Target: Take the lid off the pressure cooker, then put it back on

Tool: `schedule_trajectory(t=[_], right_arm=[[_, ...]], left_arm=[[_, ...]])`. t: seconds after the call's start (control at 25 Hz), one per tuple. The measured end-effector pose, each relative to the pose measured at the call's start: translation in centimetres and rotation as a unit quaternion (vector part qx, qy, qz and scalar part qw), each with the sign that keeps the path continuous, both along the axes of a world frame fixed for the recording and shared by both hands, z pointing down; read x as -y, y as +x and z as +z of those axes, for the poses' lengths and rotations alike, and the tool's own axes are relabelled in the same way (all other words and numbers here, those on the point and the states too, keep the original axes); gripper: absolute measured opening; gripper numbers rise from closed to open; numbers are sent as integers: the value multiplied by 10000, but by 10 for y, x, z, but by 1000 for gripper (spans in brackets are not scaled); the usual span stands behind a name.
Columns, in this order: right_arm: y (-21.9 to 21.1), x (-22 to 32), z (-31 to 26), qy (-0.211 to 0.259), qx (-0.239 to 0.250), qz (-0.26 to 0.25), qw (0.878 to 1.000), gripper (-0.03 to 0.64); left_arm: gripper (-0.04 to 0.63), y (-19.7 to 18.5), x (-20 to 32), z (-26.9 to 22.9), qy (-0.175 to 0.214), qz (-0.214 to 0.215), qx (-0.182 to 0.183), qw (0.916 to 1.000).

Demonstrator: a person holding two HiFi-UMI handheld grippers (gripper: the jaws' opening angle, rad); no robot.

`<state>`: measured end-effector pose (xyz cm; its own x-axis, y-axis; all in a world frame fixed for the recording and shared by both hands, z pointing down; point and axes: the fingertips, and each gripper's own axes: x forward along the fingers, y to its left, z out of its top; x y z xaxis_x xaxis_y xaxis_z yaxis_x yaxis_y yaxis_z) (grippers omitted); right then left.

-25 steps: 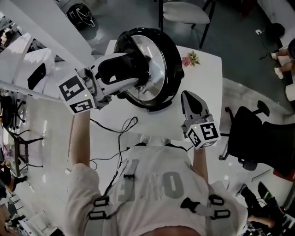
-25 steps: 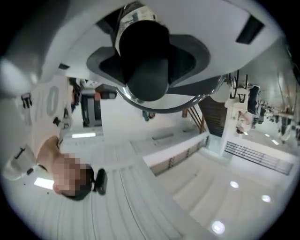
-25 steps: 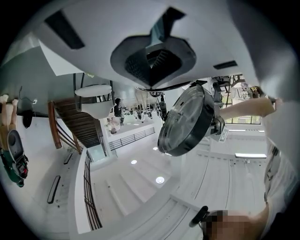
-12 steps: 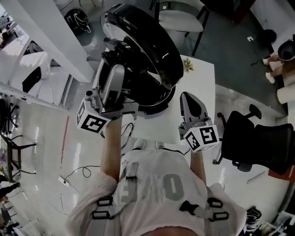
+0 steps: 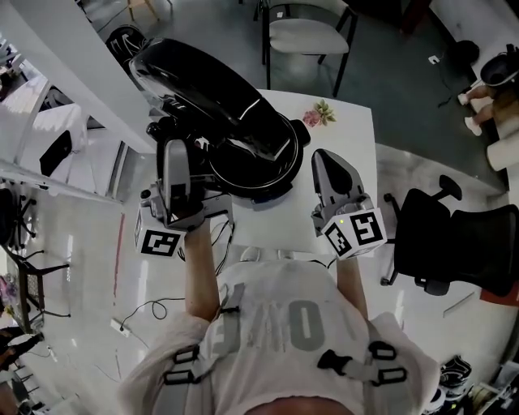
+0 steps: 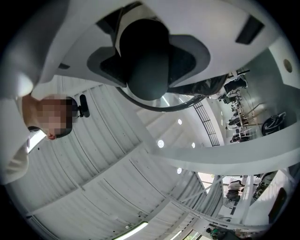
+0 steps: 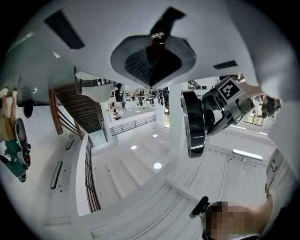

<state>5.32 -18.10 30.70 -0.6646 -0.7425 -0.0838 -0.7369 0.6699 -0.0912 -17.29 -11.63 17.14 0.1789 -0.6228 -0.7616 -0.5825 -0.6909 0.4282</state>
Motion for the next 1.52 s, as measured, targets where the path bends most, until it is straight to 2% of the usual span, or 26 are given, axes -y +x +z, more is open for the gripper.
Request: schedule_trajectory(t=[0.16,0.56,0.68,0.8,0.88,0.96,1.04,1.24,1.28,1.44,1.52], right_arm=[[4,2,-4,56,10,0,10000,5],[7,5,2,18,-42,-38,10000,5],[8,6,2,9,-70,-57,10000,5],[9,8,3,-12,-167,-104,9998,5],[10,8,7,-55,-249,-117,9996,5],[11,6,13,-126,-312,-118,9994,5],[13,4,19,-211,-346,-106,9991,5],[14,-3,31,-381,-387,-58,9985,5],[14,-5,34,-413,-407,-49,9983,5],[17,-9,42,-497,-468,-30,9977,5],[19,-9,44,-522,-455,-2,9976,5]], left_arm=[[287,-1,0,0,-4,-112,-4,9999],[287,-2,1,-1,27,-81,-122,9999],[285,-2,3,-3,7,-99,200,9998],[285,3,11,-13,-164,29,1045,9944],[285,11,17,-19,-348,167,1799,9829],[285,20,20,-22,-528,295,2533,9655],[285,26,23,-22,-752,372,3047,9488],[284,33,40,-11,-1309,860,3499,9236],[284,37,44,-6,-1394,929,3678,9147],[284,56,53,21,-1628,1054,4536,8699],[284,64,58,31,-1749,1221,4753,8536]])
